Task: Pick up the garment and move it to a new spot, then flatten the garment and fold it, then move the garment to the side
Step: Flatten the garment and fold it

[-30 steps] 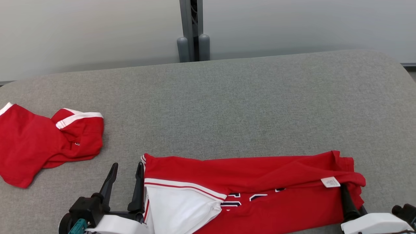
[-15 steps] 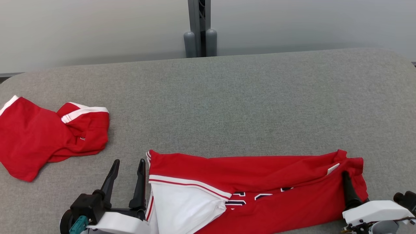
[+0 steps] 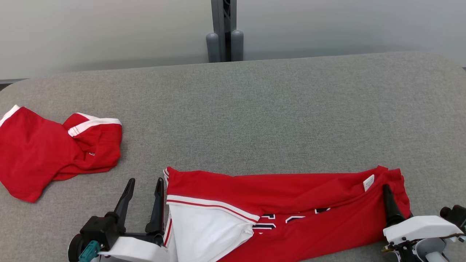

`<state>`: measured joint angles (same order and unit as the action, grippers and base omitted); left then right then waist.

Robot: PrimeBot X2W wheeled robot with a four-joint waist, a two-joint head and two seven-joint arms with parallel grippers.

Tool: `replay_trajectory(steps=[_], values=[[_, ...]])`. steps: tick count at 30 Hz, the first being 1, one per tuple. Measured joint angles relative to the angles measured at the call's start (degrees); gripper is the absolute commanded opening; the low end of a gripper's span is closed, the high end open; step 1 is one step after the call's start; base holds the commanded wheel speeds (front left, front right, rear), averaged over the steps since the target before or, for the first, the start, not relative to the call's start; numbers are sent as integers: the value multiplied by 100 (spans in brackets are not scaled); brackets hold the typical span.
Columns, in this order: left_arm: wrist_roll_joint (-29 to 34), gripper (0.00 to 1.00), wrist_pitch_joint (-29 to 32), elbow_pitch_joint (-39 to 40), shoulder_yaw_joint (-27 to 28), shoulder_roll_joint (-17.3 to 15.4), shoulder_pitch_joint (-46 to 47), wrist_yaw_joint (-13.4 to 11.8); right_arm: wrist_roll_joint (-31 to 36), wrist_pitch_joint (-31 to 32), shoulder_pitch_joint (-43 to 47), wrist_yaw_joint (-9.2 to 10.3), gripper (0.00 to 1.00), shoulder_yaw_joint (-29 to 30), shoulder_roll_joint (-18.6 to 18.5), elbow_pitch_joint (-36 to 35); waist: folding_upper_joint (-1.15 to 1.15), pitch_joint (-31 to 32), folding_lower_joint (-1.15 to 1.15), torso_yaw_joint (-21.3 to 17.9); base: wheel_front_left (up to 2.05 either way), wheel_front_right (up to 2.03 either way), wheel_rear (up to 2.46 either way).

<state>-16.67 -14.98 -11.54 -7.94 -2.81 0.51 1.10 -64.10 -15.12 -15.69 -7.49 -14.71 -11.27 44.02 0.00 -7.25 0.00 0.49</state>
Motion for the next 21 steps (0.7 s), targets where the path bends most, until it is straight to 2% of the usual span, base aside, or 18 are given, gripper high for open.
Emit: replay_trajectory(steps=[4, 5, 6, 7, 17, 21], values=[[-3, 100, 0, -10, -29, 0, 14, 1, 34, -2, -68, 0, 100, 4, -2, 107, 0, -19, 0, 13, 0, 0, 0], [-3, 100, 0, -14, -34, 1, 25, 1, 67, -3, -86, 0, 40, 2, -3, 130, 0, -21, 0, 18, 0, 0, 0], [-3, 100, 0, -15, -35, 0, 30, 1, 109, -2, -107, 0, 3, 10, -3, 149, 0, -23, 0, 23, 0, 0, 0], [-3, 100, 0, -16, -34, 0, 31, 1, 146, -2, -126, 0, 0, 31, -3, 162, 0, -23, 0, 29, 0, 0, 0], [-15, 100, 0, -59, -46, 0, 30, 1, 535, -1, -132, 0, 0, 442, -10, 170, 0, 92, 0, 38, 0, 0, 0], [-48, 100, 0, -71, -60, 0, 26, -1, 733, 0, -136, 0, 0, 625, -154, 167, 0, 157, 0, 29, 0, 0, 0]])
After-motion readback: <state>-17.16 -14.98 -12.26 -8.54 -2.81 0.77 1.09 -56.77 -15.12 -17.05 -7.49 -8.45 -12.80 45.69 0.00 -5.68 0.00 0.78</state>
